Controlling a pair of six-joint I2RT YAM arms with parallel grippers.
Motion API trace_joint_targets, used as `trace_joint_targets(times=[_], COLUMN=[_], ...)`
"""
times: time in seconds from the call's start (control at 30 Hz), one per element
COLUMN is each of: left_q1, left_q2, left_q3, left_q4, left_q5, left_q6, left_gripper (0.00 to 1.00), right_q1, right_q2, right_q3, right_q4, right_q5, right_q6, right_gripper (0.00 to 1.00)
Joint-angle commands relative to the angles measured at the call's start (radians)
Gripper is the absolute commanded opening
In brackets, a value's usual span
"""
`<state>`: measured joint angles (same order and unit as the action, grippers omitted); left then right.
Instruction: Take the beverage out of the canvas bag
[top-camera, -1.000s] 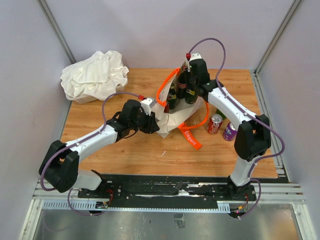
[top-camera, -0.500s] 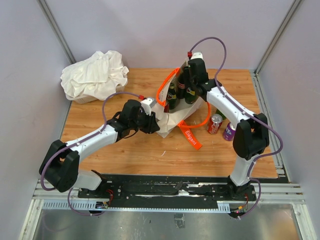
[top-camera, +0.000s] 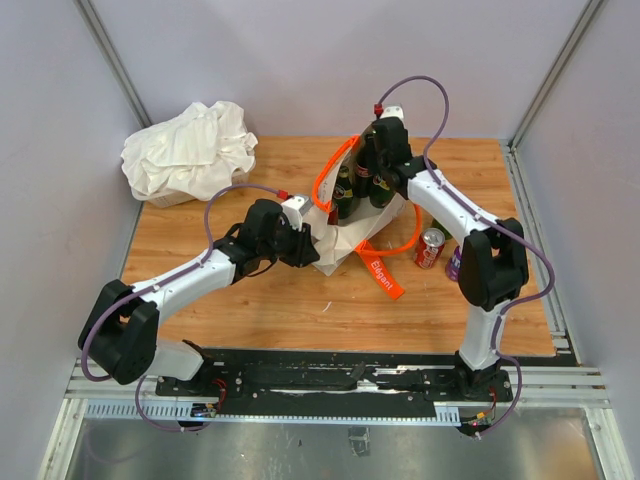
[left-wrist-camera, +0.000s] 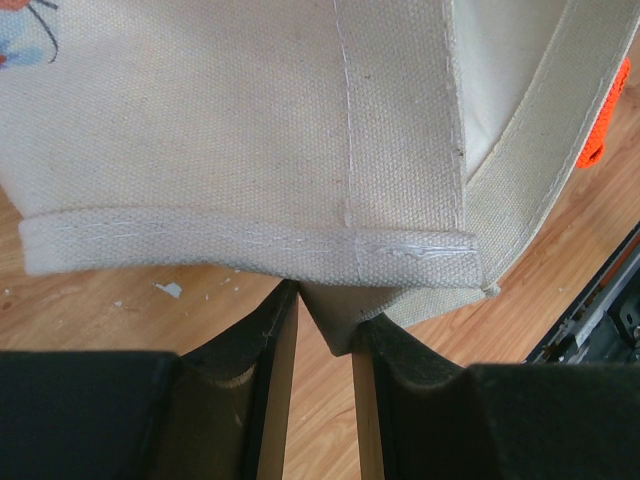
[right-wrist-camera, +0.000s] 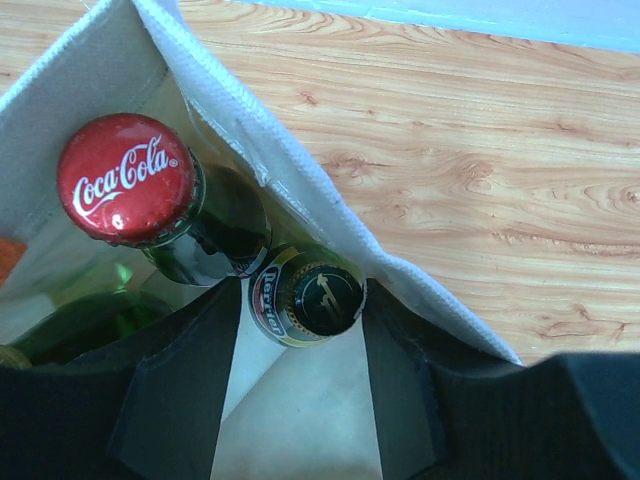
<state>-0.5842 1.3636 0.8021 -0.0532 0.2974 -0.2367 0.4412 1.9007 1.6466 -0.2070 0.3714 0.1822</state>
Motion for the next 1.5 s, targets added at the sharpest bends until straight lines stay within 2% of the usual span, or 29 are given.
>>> trace_joint_targets(times=[0.0,0.17,0.33,0.4,0.63,0.73,0.8,0.9,0.93,1.3,1.47], left_q1=[-0.009,-0.009,-0.009,-0.009,-0.01,-0.009,-0.01,-0.01,-0.009,-0.009,-0.01], left_q2=[0.019,0.026,0.031,0.036,0.05,0.049,0.044,0.039,0.038,0.036,0.046], left_q3=[0.003,-0.001,-0.007,-0.007,0.006,0.004,-0.003,-0.014,-0.015,-0.01,-0.002], left_q4=[-0.034,-0.034,-0.033,-0.032,-0.041,-0.043,-0.041,-0.034,-0.036,-0.033,-0.042], left_q5=[-0.018,-0.015,-0.019,-0.018,-0.019,-0.027,-0.03,-0.033,-0.033,-0.03,-0.024], left_q6=[0.001,0.0,-0.004,-0.005,-0.006,-0.009,-0.014,-0.019,-0.019,-0.005,0.01], left_gripper=[0.3,0.3,0.3,0.3,0.3,0.3,0.3,0.3,0.3,0.3,0.3], right_q1=[-0.037,-0.045,-0.053,-0.055,-0.065,-0.068,-0.068,-0.068,-0.068,-0.068,-0.068], right_q2=[0.029,0.05,0.063,0.068,0.057,0.067,0.076,0.12,0.123,0.001,-0.064], right_q3=[0.023,0.02,0.003,-0.005,-0.035,-0.025,-0.008,0.012,0.012,-0.113,-0.147], right_q4=[0.006,0.004,0.031,0.047,0.139,0.168,0.165,0.133,0.124,0.17,0.212], right_q5=[0.066,0.093,0.127,0.136,0.109,0.1,0.097,0.098,0.101,0.086,0.018], right_q6=[0.036,0.05,0.067,0.067,0.079,0.083,0.085,0.094,0.101,0.081,0.049], right_gripper=[0.52,0.49,0.39,0.37,0.47,0.47,0.39,0.08,0.02,0.01,0.01])
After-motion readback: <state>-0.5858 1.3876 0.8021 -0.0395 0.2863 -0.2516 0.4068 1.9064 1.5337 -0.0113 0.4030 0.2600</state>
